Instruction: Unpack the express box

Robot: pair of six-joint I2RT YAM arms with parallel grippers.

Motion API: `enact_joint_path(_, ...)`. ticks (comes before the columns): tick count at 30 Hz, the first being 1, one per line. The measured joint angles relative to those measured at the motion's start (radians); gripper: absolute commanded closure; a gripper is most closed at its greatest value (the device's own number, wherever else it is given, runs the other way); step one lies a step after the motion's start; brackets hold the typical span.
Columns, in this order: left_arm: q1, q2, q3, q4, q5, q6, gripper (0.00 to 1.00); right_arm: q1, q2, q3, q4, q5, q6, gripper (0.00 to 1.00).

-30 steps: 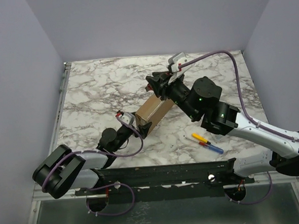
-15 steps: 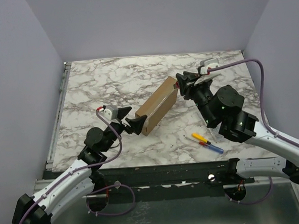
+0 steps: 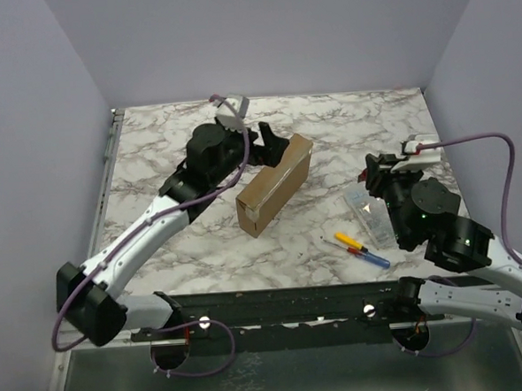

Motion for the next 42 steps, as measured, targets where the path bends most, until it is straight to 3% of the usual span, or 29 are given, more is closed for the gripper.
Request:
enact_joint_path(9, 0.0, 0.436, 0.333, -0.154, 0.077, 0.026, 0.01, 0.0, -0.139, 0.042, -0.29, 0.035, 0.208, 1.0)
enact_joint_path(17, -0.003, 0.628, 0.44, -0.183, 0.114, 0.058, 0.04, 0.0, -0.17, 0.065, -0.396, 0.038, 0.275, 0.99)
enact_joint_path(23, -0.036, 0.678, 0.443, -0.222, 0.109, 0.137, 0.37, 0.0, -0.168, 0.065, -0.42, 0.037, 0.286, 0.99)
enact_joint_path(25, -0.045, 0.678, 0.443, -0.228, 0.107, 0.173, 0.46, 0.0, -0.164, 0.064, -0.412, 0.034, 0.282, 1.0)
enact_joint_path(29, -0.057, 0.644, 0.403, -0.219, 0.115, 0.256, 0.52, 0.0, -0.128, 0.063, -0.366, 0.01, 0.27, 1.0)
enact_joint_path(36, -0.113, 0.372, 0.103, -0.23, 0.126, 0.509, 0.56, 0.0, 0.039, 0.062, -0.196, -0.11, 0.28, 0.99)
enact_joint_path(42, -0.156, 0.082, -0.196, -0.163, 0.202, 0.624, 0.58, -0.012, 0.174, 0.03, -0.007, -0.269, 0.258, 0.99)
